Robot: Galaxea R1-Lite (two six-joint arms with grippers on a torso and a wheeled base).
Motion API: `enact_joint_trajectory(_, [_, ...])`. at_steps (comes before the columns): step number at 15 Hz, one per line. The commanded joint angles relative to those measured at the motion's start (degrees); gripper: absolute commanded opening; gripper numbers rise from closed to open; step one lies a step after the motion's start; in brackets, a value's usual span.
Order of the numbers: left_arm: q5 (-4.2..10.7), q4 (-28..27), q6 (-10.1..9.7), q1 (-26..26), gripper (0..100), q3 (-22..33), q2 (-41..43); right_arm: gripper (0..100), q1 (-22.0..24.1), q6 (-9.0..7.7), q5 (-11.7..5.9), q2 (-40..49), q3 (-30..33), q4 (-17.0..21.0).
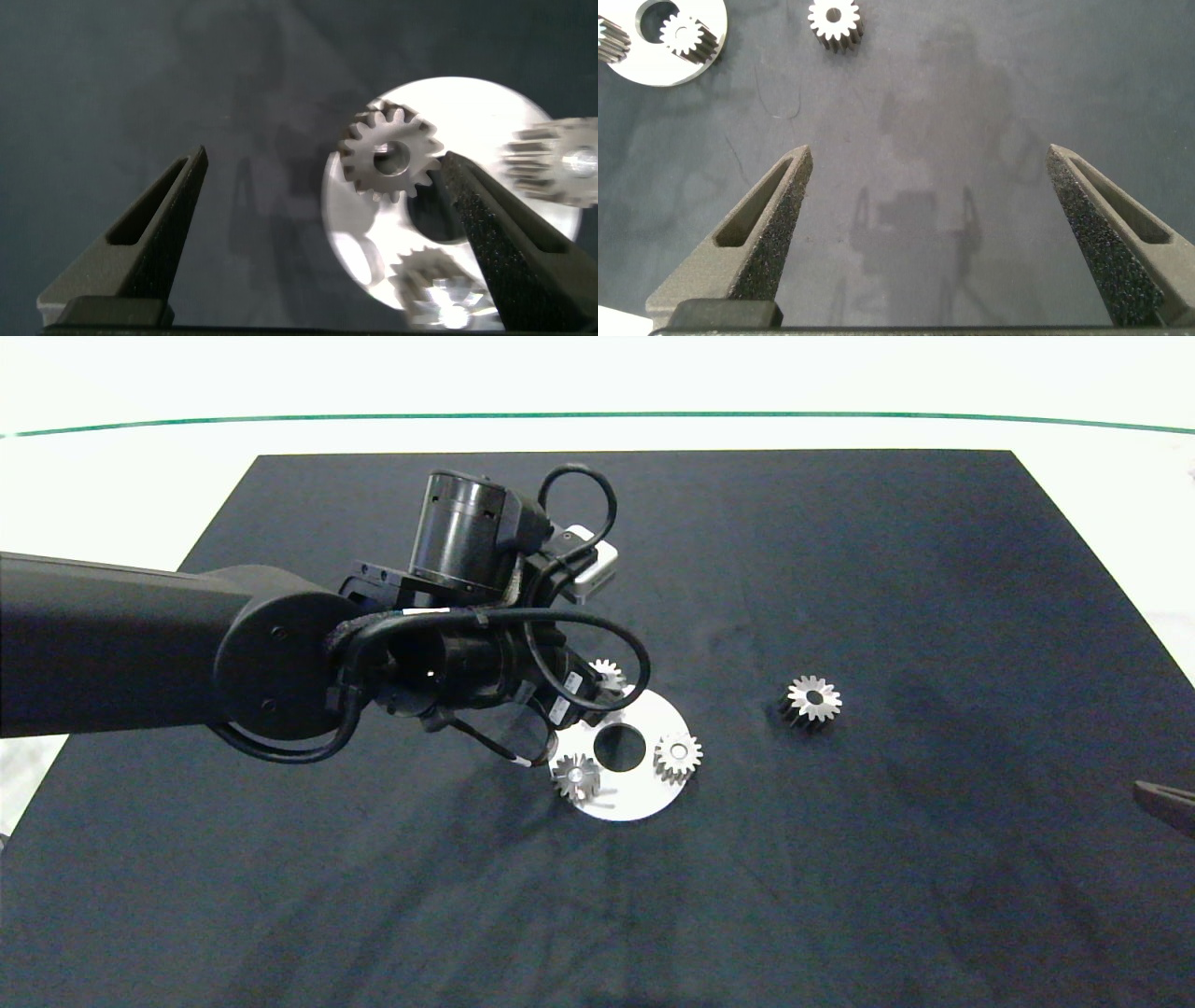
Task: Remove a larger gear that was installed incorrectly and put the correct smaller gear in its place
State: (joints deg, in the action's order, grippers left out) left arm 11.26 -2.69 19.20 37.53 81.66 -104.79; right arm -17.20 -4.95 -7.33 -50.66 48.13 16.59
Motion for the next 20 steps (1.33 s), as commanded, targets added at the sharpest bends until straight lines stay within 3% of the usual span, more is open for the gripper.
enact_joint_trajectory(1, [0.16, 0.1, 0.22, -0.8, 100, 1.0, 0.5, 100, 0.0, -0.06, 0.03, 0.0, -0.1, 0.1])
enact_joint_trajectory(10, [0.07, 0.1, 0.31, -1.8, 100, 1.5, -0.4, 100, 0.0, -0.06, 0.03, 0.0, -0.2, 0.1])
enact_joint_trajectory(20, [0.16, 0.9, 0.31, -9.5, 100, 0.9, -2.9, 100, 0.0, 0.03, 0.21, 0.1, -1.5, 0.0])
